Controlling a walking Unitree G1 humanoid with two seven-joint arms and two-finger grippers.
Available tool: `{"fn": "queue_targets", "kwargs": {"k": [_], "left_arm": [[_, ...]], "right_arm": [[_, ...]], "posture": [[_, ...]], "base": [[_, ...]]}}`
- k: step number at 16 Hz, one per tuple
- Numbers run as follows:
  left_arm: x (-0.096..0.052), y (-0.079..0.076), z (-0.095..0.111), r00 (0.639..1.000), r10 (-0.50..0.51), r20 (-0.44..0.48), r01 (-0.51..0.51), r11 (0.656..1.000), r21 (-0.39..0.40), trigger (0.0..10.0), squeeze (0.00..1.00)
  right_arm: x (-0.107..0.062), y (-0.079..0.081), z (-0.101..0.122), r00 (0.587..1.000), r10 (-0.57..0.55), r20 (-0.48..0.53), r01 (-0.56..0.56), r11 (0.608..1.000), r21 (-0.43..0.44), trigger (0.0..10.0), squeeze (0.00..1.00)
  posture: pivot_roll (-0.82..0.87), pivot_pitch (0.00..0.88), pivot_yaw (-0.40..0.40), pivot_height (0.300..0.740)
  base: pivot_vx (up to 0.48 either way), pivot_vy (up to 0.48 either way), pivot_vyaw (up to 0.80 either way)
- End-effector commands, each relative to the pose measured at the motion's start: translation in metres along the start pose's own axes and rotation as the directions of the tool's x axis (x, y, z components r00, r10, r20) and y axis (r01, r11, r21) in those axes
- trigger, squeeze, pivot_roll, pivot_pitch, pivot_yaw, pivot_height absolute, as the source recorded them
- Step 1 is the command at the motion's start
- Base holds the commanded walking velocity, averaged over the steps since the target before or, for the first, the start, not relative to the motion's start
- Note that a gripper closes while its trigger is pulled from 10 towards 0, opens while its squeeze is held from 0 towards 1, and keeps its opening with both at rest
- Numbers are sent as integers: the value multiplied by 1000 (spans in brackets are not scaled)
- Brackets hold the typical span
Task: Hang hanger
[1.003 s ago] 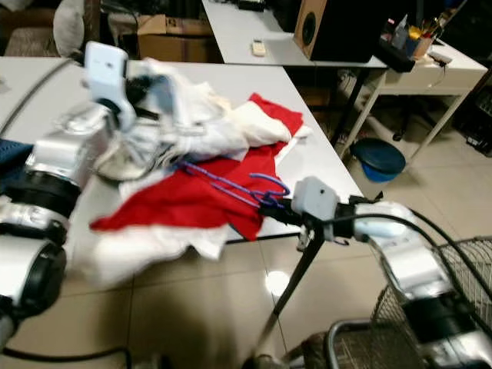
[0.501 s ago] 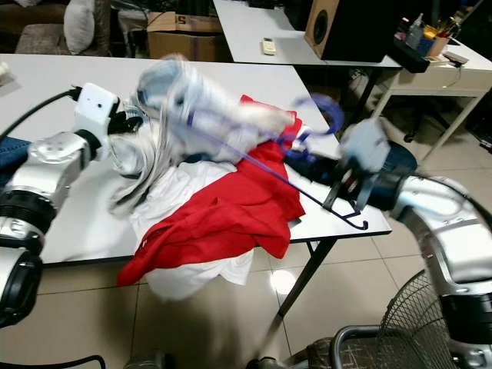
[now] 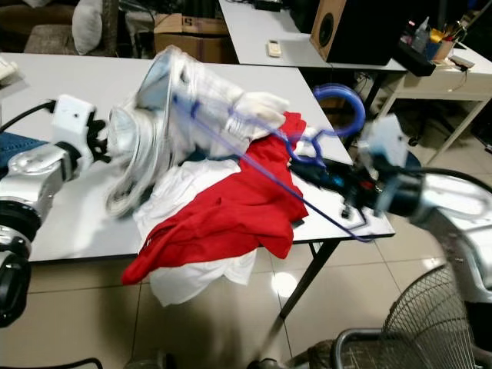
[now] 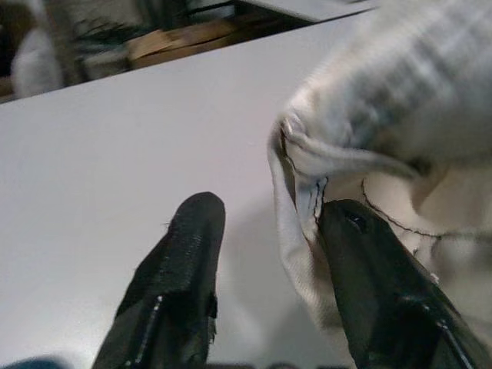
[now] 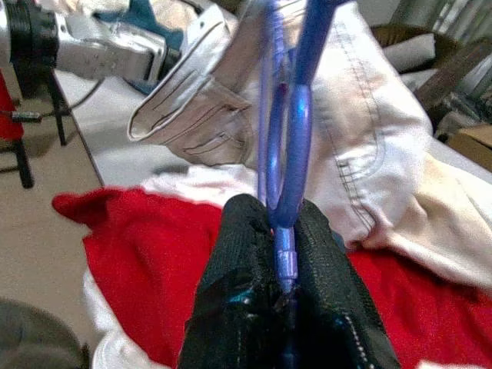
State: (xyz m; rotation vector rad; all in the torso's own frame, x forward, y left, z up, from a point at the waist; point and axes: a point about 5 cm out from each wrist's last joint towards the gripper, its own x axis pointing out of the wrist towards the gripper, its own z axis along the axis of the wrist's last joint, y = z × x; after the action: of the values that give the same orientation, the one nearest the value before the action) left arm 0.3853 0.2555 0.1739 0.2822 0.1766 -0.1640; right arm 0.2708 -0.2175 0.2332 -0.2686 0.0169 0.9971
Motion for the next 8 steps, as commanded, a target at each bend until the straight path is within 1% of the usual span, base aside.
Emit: {"fn": "queue_targets", "kwargs": {"k": [1, 2, 3, 4, 5, 6, 7, 8], "left_arm": [[3, 2, 14, 999, 28, 37, -29, 1000, 9, 10000, 1000], [3, 4, 20, 998, 36, 59, -37, 999, 10, 10000, 1000], [3, 6, 33, 994, 20, 108, -22, 1000, 11, 10000, 1000], [2, 6, 47, 985, -33, 172, 33, 999, 1, 10000, 1000], [-1, 9, 64, 967, -80, 240, 83, 997, -1, 10000, 1000], [-2, 10, 68, 962, -93, 255, 97, 995, -3, 10000, 1000], [-3, 11, 71, 959, -104, 263, 107, 994, 1, 10000, 1000], [-5, 9, 79, 943, -149, 296, 145, 989, 35, 10000, 1000]], "right_arm": [[-9, -19, 6, 987, -157, -37, 155, 986, -65, 10000, 0], [-11, -30, 2, 963, -248, -107, 232, 963, -138, 10000, 0], [-15, -39, 0, 936, -308, -169, 270, 939, -213, 10000, 0], [-15, -39, 2, 940, -297, -165, 260, 941, -216, 10000, 0], [-12, -31, 6, 971, -200, -132, 178, 971, -162, 10000, 0], [-11, -28, 7, 978, -169, -123, 150, 977, -154, 10000, 0], [-9, -29, 8, 980, -161, -113, 143, 978, -154, 10000, 0], [-5, -36, 12, 979, -196, -58, 188, 974, -127, 10000, 0]], "posture": [[-105, 0, -48, 740], [-105, 0, -48, 740], [-111, 0, -42, 740], [-112, 0, -38, 740], [-109, 0, -40, 740], [-107, 0, -42, 740], [-107, 0, -42, 740], [-104, 0, -46, 740]], "base": [[0, 0, 0], [0, 0, 0], [0, 0, 0], [0, 0, 0], [0, 0, 0], [0, 0, 0], [0, 0, 0], [0, 0, 0]]}}
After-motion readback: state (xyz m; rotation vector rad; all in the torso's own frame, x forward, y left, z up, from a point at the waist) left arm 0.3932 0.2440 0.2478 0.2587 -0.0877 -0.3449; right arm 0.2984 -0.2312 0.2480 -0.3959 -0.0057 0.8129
